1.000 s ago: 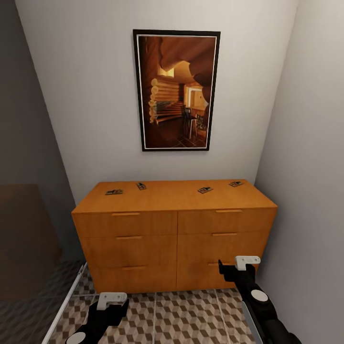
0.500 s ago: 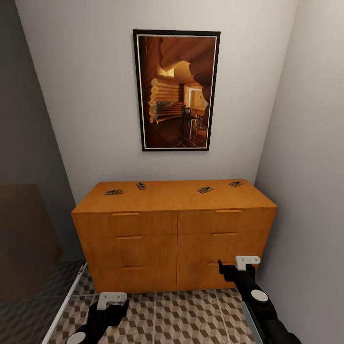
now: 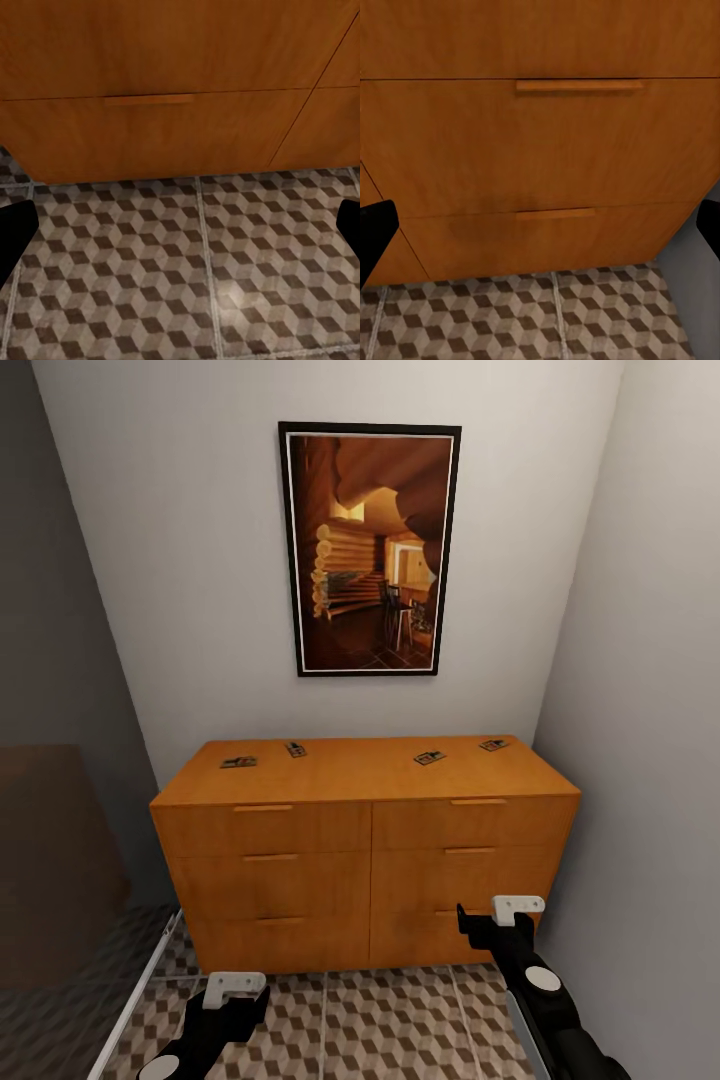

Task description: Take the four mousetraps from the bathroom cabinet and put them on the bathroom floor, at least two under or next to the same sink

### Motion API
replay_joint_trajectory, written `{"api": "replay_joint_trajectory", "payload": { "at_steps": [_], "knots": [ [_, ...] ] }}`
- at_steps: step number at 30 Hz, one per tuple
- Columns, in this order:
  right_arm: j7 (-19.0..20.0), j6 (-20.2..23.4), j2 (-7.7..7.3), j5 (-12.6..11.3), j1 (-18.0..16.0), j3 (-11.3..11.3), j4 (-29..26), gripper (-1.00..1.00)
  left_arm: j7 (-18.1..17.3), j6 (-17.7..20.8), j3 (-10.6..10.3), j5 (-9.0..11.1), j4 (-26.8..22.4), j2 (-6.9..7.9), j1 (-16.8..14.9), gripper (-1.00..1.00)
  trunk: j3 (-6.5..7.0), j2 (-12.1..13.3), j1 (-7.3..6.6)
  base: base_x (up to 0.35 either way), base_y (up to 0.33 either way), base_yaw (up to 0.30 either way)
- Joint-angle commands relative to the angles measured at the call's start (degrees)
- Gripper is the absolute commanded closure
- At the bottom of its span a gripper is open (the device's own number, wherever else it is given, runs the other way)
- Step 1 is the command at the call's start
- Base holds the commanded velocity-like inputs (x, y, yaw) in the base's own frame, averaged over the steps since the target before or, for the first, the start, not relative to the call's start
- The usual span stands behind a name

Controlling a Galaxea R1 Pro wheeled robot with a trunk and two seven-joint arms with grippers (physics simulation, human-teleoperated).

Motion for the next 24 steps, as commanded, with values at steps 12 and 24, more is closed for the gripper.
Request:
{"api": "replay_joint_trajectory", "payload": {
  "at_steps": [12, 24],
  "knots": [
    [-0.3, 0.4, 0.00, 0.0, 0.0, 0.2, -0.1, -1.00, 0.0, 0.3, -0.1, 0.0, 0.0, -0.01, 0.0, -1.00, -0.06, 0.0, 0.00, 0.000, 0.000, 0.000],
    [-2.3, 6.1, 0.76, 0.3, -0.3, 1.0, -10.9, -1.00, 0.0, 0.2, -1.7, 0.0, 1.4, -0.01, 0.0, -1.00, -0.06, 0.0, 0.00, 0.000, 0.000, 0.000]
  ]
}}
